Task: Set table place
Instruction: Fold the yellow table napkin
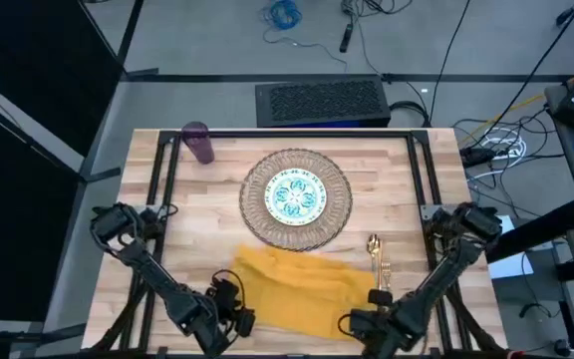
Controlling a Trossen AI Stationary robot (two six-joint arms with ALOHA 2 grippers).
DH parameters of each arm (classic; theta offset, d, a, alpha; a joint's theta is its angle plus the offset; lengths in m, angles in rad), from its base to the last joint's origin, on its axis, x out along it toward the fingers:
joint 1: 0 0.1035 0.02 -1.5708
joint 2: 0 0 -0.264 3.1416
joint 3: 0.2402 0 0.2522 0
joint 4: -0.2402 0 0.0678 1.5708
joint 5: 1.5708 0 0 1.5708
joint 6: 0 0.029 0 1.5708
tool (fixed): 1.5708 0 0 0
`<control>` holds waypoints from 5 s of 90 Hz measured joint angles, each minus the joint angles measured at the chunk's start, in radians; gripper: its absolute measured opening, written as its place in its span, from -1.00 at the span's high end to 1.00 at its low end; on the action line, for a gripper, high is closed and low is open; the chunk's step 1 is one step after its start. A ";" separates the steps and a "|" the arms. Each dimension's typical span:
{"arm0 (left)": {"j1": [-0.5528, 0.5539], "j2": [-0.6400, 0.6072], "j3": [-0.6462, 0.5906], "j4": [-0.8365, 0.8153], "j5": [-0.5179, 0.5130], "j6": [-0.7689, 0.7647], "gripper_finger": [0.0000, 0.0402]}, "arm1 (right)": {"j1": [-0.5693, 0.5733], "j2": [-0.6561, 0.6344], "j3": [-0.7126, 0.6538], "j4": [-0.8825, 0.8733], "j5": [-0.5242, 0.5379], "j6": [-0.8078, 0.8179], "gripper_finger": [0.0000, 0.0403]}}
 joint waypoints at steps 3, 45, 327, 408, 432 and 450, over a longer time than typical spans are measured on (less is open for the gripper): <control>-0.004 0.000 0.000 -0.001 -0.006 -0.014 -0.21 | 0.008 -0.010 0.000 -0.001 0.045 -0.006 0.90; -0.020 0.000 0.000 0.019 -0.017 -0.042 -0.21 | 0.025 -0.205 0.000 0.069 0.088 -0.071 0.47; 0.004 0.000 0.000 -0.009 -0.016 0.010 -0.21 | -0.805 0.228 -0.061 0.900 -0.369 -0.798 0.68; 0.030 0.000 0.000 -0.010 -0.009 0.045 -0.21 | -0.771 0.279 -0.061 0.950 -0.366 -0.758 0.92; 0.030 0.000 0.000 -0.010 0.007 0.046 -0.21 | -0.770 0.279 -0.061 0.961 -0.343 -0.750 1.00; 0.030 0.000 0.000 -0.010 0.011 0.045 -0.21 | -0.770 0.276 -0.061 0.952 -0.336 -0.730 1.00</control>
